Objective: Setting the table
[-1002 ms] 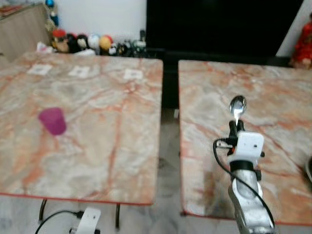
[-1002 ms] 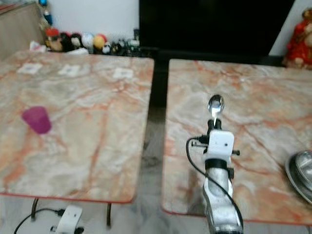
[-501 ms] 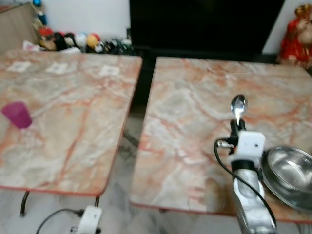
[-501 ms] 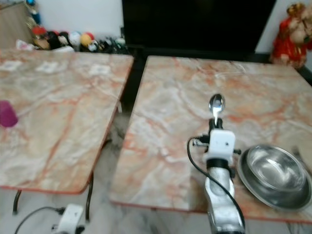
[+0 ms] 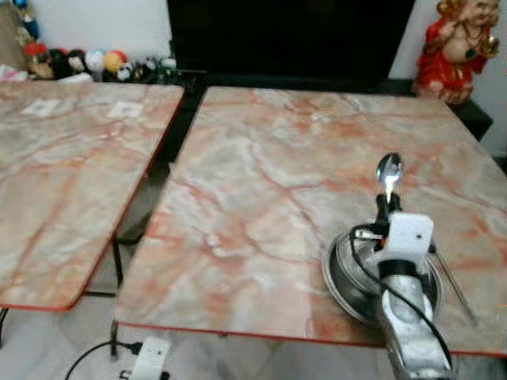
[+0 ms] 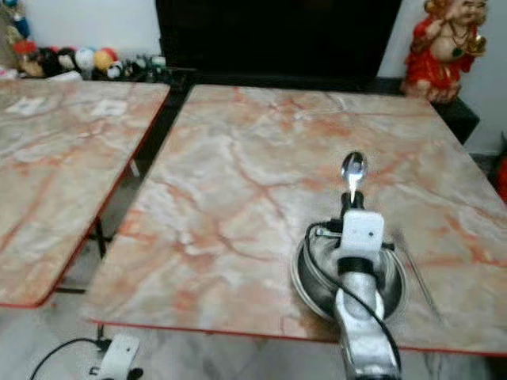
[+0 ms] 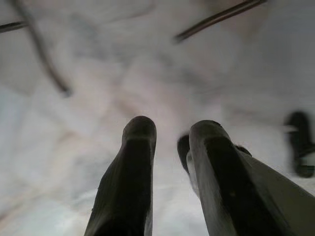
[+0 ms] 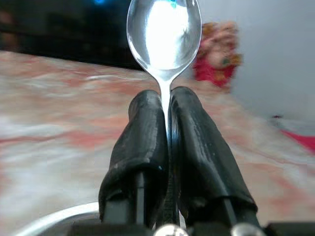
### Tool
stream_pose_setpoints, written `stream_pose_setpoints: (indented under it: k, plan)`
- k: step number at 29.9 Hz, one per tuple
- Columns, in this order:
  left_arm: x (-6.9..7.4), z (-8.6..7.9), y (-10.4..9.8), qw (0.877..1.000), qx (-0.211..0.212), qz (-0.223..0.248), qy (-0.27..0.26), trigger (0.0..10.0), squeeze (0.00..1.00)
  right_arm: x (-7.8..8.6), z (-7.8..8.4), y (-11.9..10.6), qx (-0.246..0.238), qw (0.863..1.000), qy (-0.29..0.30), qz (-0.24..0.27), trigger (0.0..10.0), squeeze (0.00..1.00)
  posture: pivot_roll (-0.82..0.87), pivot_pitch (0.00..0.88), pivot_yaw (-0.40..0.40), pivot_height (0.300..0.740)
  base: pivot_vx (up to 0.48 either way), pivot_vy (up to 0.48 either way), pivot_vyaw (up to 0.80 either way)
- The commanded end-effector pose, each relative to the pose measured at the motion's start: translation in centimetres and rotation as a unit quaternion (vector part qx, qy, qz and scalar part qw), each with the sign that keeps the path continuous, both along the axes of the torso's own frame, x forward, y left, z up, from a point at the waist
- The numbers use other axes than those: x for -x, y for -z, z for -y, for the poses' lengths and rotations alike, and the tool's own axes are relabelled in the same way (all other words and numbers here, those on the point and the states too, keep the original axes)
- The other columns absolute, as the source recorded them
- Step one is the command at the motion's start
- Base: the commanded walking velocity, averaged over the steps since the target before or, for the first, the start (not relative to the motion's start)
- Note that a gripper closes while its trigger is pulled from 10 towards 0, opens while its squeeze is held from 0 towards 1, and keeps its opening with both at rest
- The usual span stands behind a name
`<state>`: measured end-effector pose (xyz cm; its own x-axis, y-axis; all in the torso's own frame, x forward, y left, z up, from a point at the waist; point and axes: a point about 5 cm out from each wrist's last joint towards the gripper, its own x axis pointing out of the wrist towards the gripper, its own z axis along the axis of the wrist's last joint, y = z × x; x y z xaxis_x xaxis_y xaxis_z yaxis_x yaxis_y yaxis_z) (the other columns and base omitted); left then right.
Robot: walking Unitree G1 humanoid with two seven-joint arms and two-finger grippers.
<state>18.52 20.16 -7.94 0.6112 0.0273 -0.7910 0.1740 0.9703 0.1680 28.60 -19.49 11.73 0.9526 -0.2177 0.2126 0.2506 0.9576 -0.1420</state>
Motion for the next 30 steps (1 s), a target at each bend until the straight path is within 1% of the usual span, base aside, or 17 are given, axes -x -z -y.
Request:
stream_pose_setpoints:
  k: [1,4,6,8,11,13,14,16,17,21,22,24,25,26,28,29,30]
  plan:
    - [0.0,-1.0,-0.1,1.0,-0.015,-0.002,-0.001,10.0,0.0,-0.1,-0.1,-1.8,-0.005,0.999,0.004,0.04,10.0,0.0,0.02,0.0,-0.032,0.74,0.0,-0.469,0.0]
    - [0.0,-1.0,-0.2,1.0,-0.015,-0.001,-0.003,10.0,0.0,0.1,0.9,-4.3,-0.003,0.995,0.031,0.09,10.0,0.0,0.02,0.0,-0.031,0.74,0.0,-0.471,0.0]
    - [-0.1,-1.1,-0.2,1.0,-0.015,0.0,-0.003,10.0,0.0,0.1,1.2,-5.1,-0.003,0.994,0.038,0.104,10.0,0.0,0.01,0.0,-0.027,0.74,0.0,-0.458,0.0]
    - [-0.1,-1.1,-0.2,1.0,-0.015,0.0,-0.005,10.0,0.0,0.3,2.2,-6.9,0.004,0.989,0.056,0.135,10.0,0.0,0.01,0.0,-0.024,0.74,0.0,0.0,0.0]
    - [-0.1,-1.0,-0.2,1.0,-0.015,0.001,-0.005,10.0,0.0,0.3,3.2,-7.6,0.004,0.988,0.067,0.139,10.0,0.0,0.0,0.0,-0.024,0.74,0.0,0.0,0.0]
    - [-0.2,-1.0,-0.2,1.0,-0.014,0.002,-0.005,10.0,0.0,0.2,3.6,-7.4,0.006,0.989,0.073,0.127,10.0,0.0,0.0,0.0,-0.025,0.74,0.0,0.0,0.0]
    - [-0.2,-1.0,-0.3,1.0,-0.013,0.002,-0.006,10.0,0.0,0.2,4.3,-6.7,0.003,0.991,0.083,0.108,10.0,0.0,0.0,0.0,-0.027,0.74,0.0,0.0,0.0]
    - [-0.2,-0.9,-0.3,1.0,-0.013,0.003,-0.006,10.0,0.0,0.2,4.9,-5.8,0.0,0.993,0.094,0.077,10.0,0.0,0.0,0.0,-0.027,0.74,0.0,0.0,0.0]
    - [-0.3,-0.9,-0.3,1.0,-0.012,0.003,-0.007,10.0,0.0,0.2,5.1,-5.1,-0.019,0.994,0.091,0.06,10.0,0.0,0.01,0.0,-0.027,0.74,0.0,0.0,0.0]
    - [-0.3,-1.1,-0.3,1.0,-0.012,0.004,-0.01,10.0,0.0,-0.1,5.2,-3.6,-0.011,0.996,0.086,-0.001,10.0,0.0,0.01,0.0,-0.026,0.74,0.0,0.0,0.0]
    - [-0.3,-1.2,-0.3,1.0,-0.013,0.004,-0.012,10.0,0.0,-0.3,5.1,-2.8,-0.004,0.996,0.083,-0.035,10.0,0.0,0.01,0.0,-0.026,0.74,0.0,0.0,0.0]
    - [-0.3,-1.2,-0.3,1.0,-0.013,0.004,-0.015,10.0,0.0,-0.4,4.9,-2.6,-0.013,0.996,0.075,-0.043,10.0,0.0,0.01,0.0,-0.025,0.74,0.0,0.0,0.0]
    - [-0.3,-1.2,-0.3,1.0,-0.013,0.003,-0.015,10.0,0.0,-0.5,4.8,-2.2,-0.016,0.996,0.071,-0.057,10.0,0.0,0.01,0.0,-0.025,0.74,0.0,0.0,0.0]
    - [-0.3,-1.3,-0.3,1.0,-0.013,0.003,-0.018,10.0,0.0,-0.6,4.8,-1.4,-0.011,0.993,0.073,-0.092,10.0,0.0,0.01,0.0,-0.026,0.74,0.0,0.0,0.0]
    - [-0.2,-1.3,-0.3,1.0,-0.013,0.003,-0.019,10.0,0.0,-0.6,4.9,-1.2,-0.009,0.992,0.075,-0.101,10.0,0.0,0.01,0.0,-0.026,0.74,0.0,0.0,0.0]
    - [-0.2,-1.4,-0.3,1.0,-0.009,0.001,-0.03,10.0,0.0,-0.8,4.8,-0.5,-0.022,0.99,0.07,-0.123,10.0,0.0,0.01,0.0,-0.025,0.74,0.0,0.0,0.0]
    - [-0.2,-1.5,-0.3,0.999,-0.008,0.001,-0.033,10.0,0.0,-1.0,4.7,-0.4,-0.029,0.989,0.072,-0.128,10.0,0.0,0.02,0.0,-0.024,0.74,0.0,0.48,0.0]
